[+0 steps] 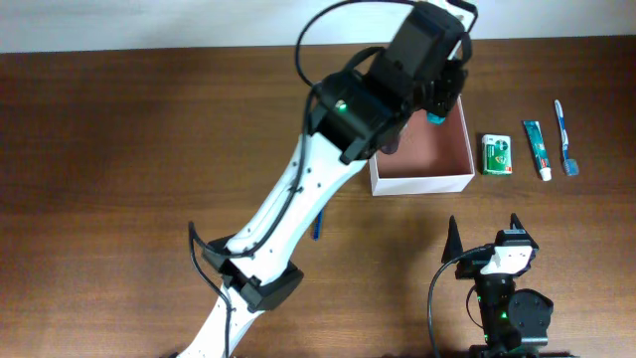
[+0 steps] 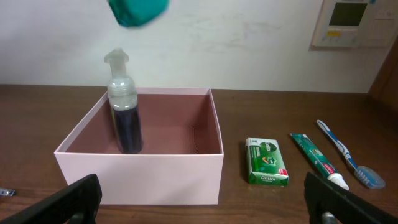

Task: Pack container
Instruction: 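Carry the Listerine bottle with the left gripper over the box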

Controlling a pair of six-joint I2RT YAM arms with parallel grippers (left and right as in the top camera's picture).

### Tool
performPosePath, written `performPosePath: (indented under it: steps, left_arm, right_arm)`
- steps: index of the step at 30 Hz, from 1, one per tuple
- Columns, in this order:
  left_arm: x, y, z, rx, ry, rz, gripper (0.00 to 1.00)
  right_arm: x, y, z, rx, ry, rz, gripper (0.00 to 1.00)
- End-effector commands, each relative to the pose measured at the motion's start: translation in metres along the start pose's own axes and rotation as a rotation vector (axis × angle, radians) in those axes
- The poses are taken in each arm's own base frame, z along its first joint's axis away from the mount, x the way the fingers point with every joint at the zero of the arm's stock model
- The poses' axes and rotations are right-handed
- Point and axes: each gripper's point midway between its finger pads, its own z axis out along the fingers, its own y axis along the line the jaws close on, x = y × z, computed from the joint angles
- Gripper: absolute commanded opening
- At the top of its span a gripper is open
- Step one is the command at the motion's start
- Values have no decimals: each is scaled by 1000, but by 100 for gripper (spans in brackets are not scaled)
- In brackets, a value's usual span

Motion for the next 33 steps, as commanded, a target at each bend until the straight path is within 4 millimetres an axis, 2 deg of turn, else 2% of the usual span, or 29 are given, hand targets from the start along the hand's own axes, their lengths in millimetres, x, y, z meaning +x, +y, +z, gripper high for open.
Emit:
performPosePath:
  steps: [1,6,11,13,15,18,24,29,33]
  left_arm:
    - [0,-3,12,-1,-13,7,11]
    - [20,0,59,-8,0,3,13]
    - [41,2,85,-14,25,1,15]
    - [51,8,94,-44,40,2,15]
    - [60,22,101,-116,49,-19,15]
    - [66,32,107,-145,54,-23,15]
    - [77,40,121,-155,53,-28,16]
    - [78,47,129,-164,34,-35,16]
    - [86,53,137,-198,43,-32,20]
  right_arm:
    - [2,0,0,4,4,1,99]
    - [2,0,0,4,4,1,99]
    - [2,0,0,4,4,1,99]
    - [2,0,0,4,4,1,99]
    - [2,0,0,4,4,1,99]
    - [2,0,0,4,4,1,99]
    - [2,0,0,4,4,1,99]
    - [2,0,0,4,4,1,99]
    - [2,0,0,4,4,1,99]
